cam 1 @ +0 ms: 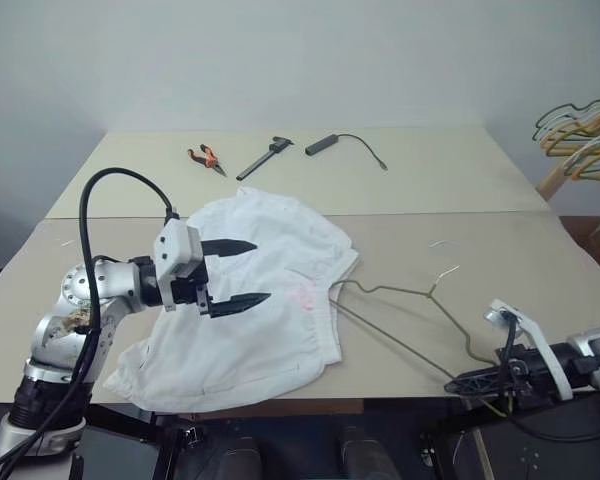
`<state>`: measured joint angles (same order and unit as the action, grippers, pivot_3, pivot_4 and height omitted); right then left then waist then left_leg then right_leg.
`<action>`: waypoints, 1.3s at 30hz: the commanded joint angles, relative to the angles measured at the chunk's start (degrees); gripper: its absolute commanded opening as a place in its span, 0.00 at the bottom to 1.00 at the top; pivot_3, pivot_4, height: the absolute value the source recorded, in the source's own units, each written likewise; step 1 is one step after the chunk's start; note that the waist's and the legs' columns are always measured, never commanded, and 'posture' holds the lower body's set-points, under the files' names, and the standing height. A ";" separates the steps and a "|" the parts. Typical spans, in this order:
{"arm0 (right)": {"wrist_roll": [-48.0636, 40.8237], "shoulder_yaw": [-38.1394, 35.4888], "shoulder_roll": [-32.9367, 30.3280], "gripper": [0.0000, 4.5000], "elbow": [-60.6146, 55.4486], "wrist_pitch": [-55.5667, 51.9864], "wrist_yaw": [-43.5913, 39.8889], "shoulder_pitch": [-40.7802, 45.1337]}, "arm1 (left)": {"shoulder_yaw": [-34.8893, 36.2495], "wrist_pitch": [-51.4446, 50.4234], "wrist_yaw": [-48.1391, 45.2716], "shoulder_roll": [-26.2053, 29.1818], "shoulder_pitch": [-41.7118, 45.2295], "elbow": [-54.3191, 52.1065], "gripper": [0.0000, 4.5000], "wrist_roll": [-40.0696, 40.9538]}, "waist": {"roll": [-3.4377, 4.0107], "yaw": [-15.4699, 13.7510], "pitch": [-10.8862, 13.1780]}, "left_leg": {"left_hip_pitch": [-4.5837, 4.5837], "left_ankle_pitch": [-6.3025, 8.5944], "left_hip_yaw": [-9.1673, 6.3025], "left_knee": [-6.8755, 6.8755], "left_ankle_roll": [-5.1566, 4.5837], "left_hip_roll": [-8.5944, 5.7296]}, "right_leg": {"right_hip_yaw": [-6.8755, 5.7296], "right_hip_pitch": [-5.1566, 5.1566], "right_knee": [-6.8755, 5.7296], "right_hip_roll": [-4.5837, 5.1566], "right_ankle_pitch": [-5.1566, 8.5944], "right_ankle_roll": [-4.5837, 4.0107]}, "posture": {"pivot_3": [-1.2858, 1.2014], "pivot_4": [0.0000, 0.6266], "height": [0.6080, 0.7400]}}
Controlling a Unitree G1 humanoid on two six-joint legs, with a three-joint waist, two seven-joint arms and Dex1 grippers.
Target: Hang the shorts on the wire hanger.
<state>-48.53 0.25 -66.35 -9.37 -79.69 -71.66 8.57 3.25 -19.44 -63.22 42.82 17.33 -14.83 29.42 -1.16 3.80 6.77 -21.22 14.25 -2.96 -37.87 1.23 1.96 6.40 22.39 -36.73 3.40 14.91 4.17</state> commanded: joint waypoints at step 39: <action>6.07 10.26 17.11 0.00 27.07 -2.99 6.15 28.27 | 2.43 0.65 3.46 1.41 -2.21 -4.31 1.00 -0.36 | -0.10 -1.96 0.05 | -0.55 0.00 -0.05 0.03 0.00 -0.01 | -0.07 0.49 0.05 0.03 -0.28 -0.47 | 0.55 0.09 1.00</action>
<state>-42.75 10.97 -48.88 17.63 -84.32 -63.63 35.80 3.70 -19.53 -60.39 43.59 15.16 -17.23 29.14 -1.26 1.84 6.82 -21.92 14.24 -3.02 -37.85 1.24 1.94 6.32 23.04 -36.71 3.43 14.62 3.68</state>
